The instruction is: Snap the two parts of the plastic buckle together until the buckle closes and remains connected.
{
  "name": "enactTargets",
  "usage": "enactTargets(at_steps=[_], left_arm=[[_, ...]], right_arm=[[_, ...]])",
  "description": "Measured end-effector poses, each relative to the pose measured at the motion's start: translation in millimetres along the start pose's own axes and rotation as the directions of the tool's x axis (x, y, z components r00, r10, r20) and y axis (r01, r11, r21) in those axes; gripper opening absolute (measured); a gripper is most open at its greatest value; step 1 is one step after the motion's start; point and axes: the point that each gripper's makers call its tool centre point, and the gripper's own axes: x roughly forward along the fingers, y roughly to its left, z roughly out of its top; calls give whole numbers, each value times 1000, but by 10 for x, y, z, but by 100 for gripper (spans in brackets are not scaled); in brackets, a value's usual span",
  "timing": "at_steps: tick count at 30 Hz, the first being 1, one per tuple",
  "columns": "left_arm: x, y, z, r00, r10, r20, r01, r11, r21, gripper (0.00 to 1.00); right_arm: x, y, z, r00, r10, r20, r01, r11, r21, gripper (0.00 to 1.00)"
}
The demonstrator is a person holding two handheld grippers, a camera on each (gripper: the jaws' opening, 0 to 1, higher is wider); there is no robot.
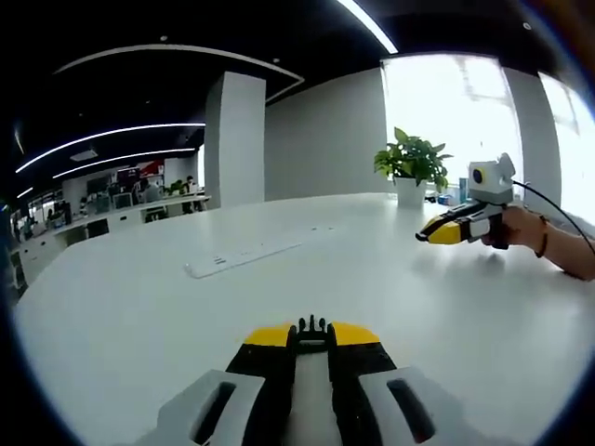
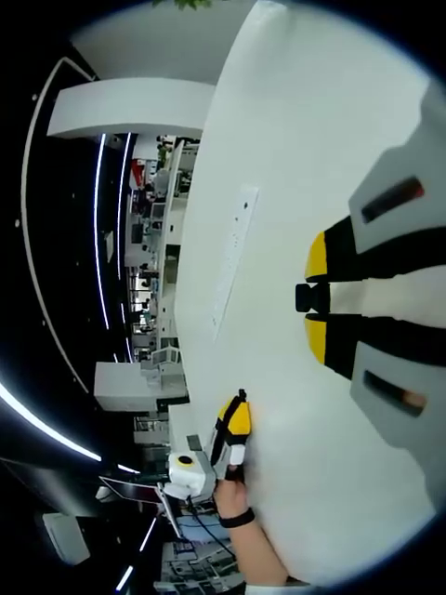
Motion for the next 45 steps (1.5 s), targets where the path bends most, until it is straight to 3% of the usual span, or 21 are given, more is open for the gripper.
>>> enactTargets(at_steps=[9,15,18,22,31,37,40,42,45], left_arm=[[-7,52,5,1000,21,0,-21,1000,-4,12],[-15,73,23,999,38,19,-39,998,48,12],[-21,64,1,1000,27,0,-27,1000,9,12],[-40,18,-9,1000,31,-7,-30,999,43,12],[-97,9,-22,998,44,-40,-42,999,30,11],[-186,-12,124,999,49,-3,-49,999,-9,11],[-206,-2,202,998,55,13,-54,996,-68,11],[-208,-69,256,1000,17,23,-15,995,-96,11],[-226,-94,290,999,31,23,-29,996,-80,11]], right_arm=[[7,13,5,1000,3,2,-3,1000,-2,12],[7,21,26,1000,0,6,0,1000,8,12],[0,20,35,1000,-5,7,5,1000,11,12],[-10,4,33,1000,-25,-1,25,1000,3,11],[-24,34,98,997,-71,-7,71,997,-44,11],[-42,51,178,997,-79,25,79,997,-7,11],[-39,65,195,997,-73,32,73,997,-2,11],[-37,76,201,997,-72,34,72,997,2,10],[-50,88,243,996,-76,51,77,997,-9,11]])
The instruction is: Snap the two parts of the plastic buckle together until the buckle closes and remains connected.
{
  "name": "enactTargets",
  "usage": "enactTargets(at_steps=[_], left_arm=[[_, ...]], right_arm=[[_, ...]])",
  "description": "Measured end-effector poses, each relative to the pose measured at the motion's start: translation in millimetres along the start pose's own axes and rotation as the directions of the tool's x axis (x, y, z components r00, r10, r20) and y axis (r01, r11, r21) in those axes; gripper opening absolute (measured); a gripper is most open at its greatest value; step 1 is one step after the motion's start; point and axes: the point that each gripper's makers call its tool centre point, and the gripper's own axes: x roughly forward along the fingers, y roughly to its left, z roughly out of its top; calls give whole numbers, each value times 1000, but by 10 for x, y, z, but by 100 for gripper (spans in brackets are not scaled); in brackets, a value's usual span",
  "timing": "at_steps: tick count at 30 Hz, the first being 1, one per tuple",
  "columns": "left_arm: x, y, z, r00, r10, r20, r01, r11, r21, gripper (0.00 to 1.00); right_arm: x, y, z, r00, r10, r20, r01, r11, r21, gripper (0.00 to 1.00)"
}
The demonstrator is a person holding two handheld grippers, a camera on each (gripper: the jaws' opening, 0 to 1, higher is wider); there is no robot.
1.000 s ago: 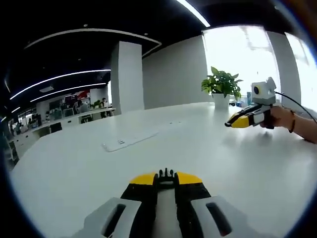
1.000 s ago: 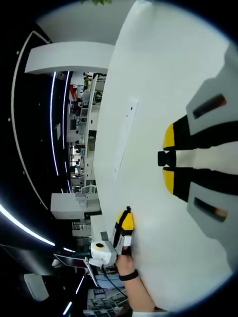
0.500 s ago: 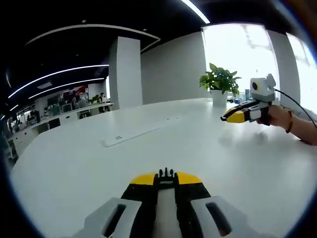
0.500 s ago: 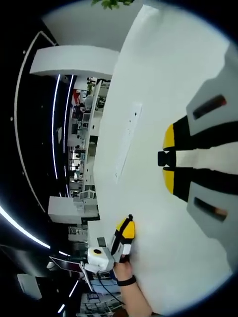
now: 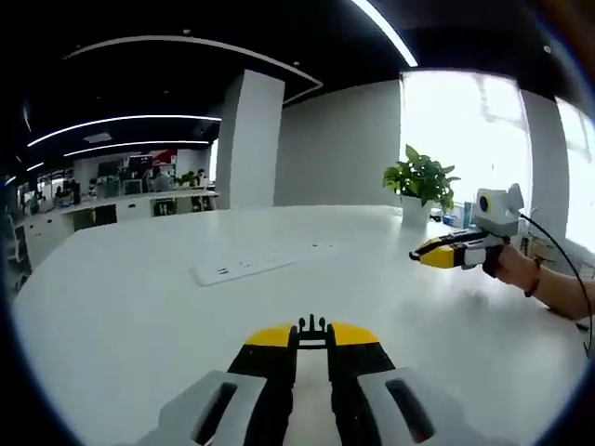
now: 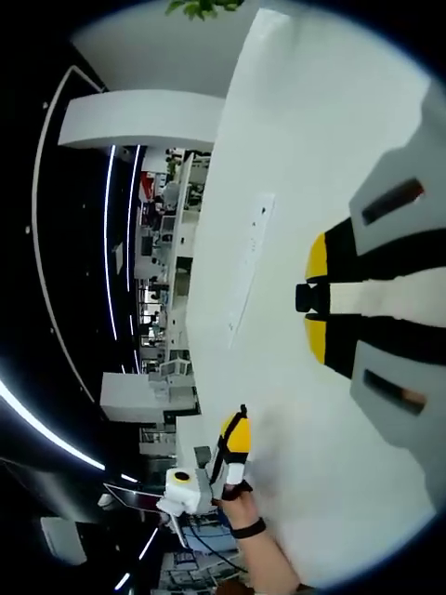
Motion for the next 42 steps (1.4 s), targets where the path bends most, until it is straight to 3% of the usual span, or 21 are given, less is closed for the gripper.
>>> enactTargets(at_steps=[6,15,21,26,34,42], left_arm=[[-48,-45,54,1000,-15,10,15,1000,-27,11],[-276,-114,422,994,-45,97,51,997,-58,11],[-364,-150,568,990,-66,127,74,996,-59,11],[-345,-184,542,989,-76,130,86,994,-70,11],[-348,-224,530,992,-54,111,56,998,-20,11],[-324,-179,518,992,-62,112,67,997,-39,11]], right_arm=[[-26,67,102,999,13,39,-12,999,-32,10],[-57,111,188,998,31,54,-29,999,-45,10],[-98,133,258,995,40,88,-40,999,5,10],[-115,121,276,995,38,92,-38,999,4,10],[-110,112,243,996,35,83,-36,999,4,10],[-104,150,232,996,43,72,-42,999,-9,11]])
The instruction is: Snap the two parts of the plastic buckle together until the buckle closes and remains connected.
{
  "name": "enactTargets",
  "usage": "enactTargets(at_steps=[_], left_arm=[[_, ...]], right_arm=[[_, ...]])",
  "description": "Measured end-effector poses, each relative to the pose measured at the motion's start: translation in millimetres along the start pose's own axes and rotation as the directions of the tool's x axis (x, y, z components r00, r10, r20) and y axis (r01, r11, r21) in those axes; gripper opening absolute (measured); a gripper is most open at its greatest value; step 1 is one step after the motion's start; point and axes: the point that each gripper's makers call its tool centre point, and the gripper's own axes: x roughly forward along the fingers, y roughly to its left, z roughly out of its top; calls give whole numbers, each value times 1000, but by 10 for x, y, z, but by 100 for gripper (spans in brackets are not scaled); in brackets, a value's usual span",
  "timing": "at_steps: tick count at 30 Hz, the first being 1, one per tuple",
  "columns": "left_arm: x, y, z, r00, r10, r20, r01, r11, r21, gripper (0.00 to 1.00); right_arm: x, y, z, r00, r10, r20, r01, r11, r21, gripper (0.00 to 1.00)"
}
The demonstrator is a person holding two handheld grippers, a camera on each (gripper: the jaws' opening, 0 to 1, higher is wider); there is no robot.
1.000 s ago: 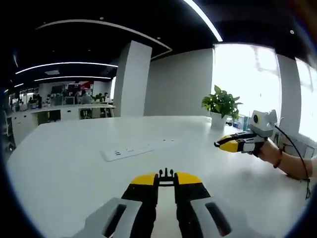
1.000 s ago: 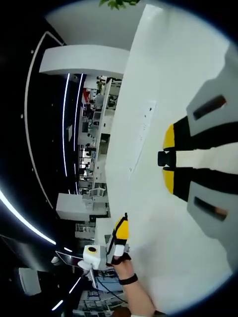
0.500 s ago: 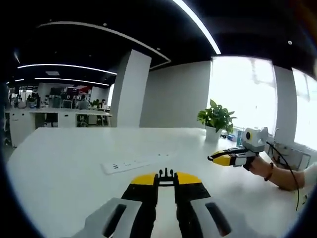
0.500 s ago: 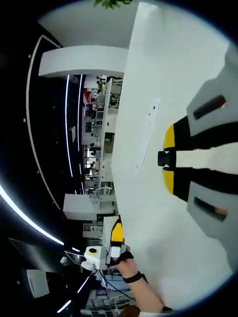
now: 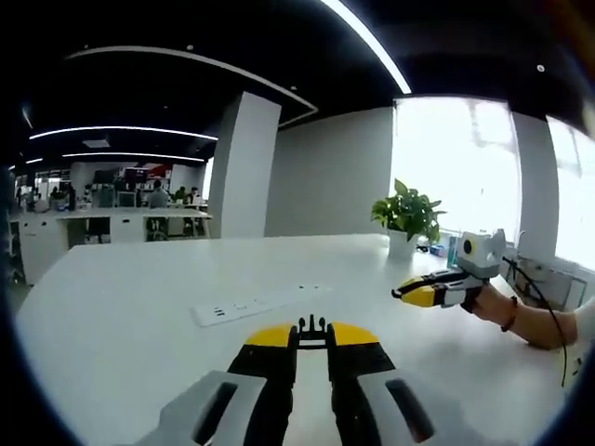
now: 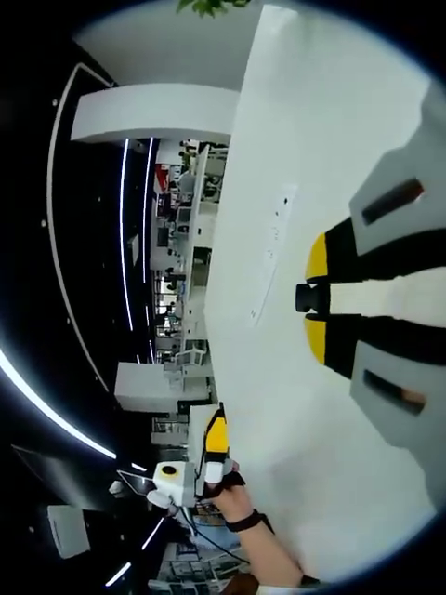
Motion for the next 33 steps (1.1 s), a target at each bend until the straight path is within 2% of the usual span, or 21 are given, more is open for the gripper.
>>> enactTargets(at_steps=[5,7,10,19,28,33], left_arm=[[17,2,-30,1000,-9,-3,9,1000,-8,11],[19,49,-60,1000,11,-19,-11,1000,7,11],[24,1,-91,1000,-13,-23,13,1000,-14,11],[5,-167,-109,999,-25,-28,26,1000,15,11],[-102,-251,-82,999,-46,11,46,999,-28,11],[-135,-284,-90,999,-43,16,43,999,-8,11]], right_arm=[[11,-21,-3,1000,-4,0,4,1000,0,11],[12,-16,-5,1000,-2,0,2,1000,2,11],[16,-4,-17,1000,0,-1,0,1000,8,11],[-11,56,27,1000,3,11,-3,1000,14,11],[1,91,61,1000,7,19,-7,1000,12,11],[-30,145,75,1000,4,19,-4,1000,-8,11]])
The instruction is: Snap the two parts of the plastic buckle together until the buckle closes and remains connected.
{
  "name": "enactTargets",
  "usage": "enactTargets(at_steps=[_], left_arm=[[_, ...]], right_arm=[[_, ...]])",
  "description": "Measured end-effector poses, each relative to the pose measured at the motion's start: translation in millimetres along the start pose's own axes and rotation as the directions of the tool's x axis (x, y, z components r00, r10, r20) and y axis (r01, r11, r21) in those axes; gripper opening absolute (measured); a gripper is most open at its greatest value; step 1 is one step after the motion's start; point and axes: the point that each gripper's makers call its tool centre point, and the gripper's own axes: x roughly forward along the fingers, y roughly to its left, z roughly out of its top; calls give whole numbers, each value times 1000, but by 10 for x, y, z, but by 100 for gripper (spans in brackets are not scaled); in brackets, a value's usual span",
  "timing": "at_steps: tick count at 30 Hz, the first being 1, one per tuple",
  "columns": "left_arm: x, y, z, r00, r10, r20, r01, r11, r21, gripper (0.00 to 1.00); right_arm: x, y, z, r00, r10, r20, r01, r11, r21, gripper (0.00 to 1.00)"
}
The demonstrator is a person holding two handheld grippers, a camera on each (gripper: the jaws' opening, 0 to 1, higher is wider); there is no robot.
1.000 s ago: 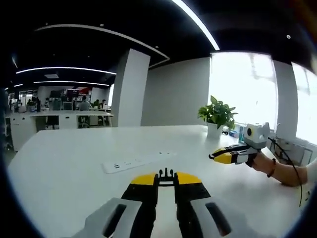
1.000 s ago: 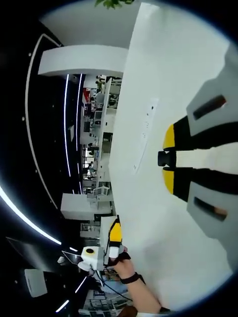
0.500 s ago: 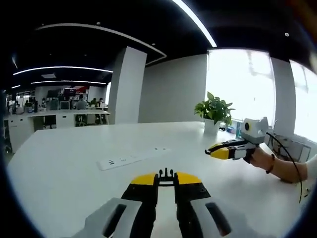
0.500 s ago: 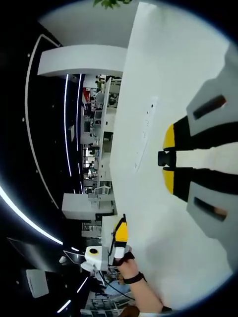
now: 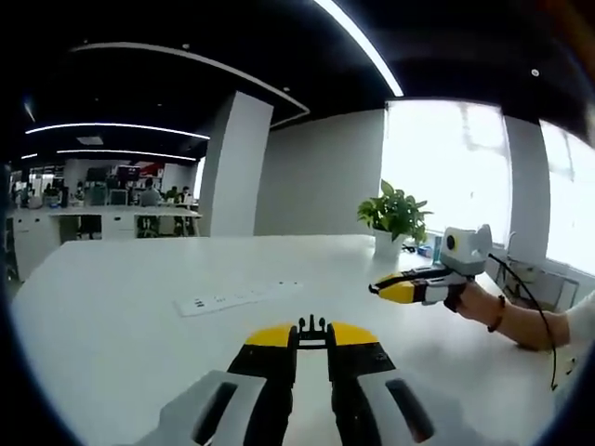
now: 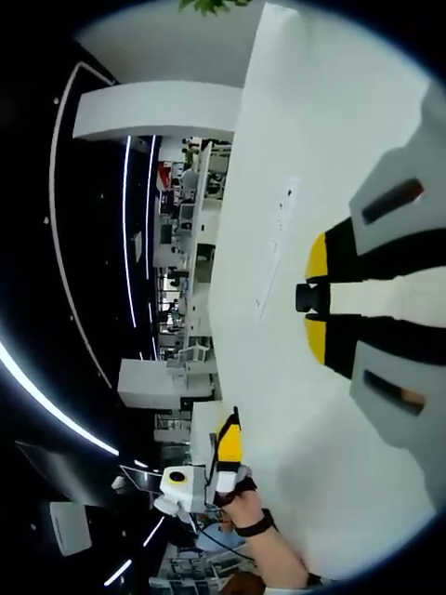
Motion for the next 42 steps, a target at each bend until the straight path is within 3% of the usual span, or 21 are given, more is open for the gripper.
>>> enactTargets(at_steps=[10,13,18,42], left_arm=[[-103,-100,-57,1000,5,-3,-5,1000,-3,11],[-172,-219,-51,1000,-16,26,17,1000,-16,11],[-209,-360,-129,999,-42,25,43,999,-31,11],[-318,-360,-262,1000,-28,8,28,999,-22,11]], right_arm=[[-70,74,-7,1000,10,4,-10,1000,7,11],[-88,122,6,1000,17,9,-17,1000,-1,11],[-107,181,-7,1000,24,6,-24,1000,-9,11],[-351,270,-56,1000,20,17,-20,1000,-6,11]])
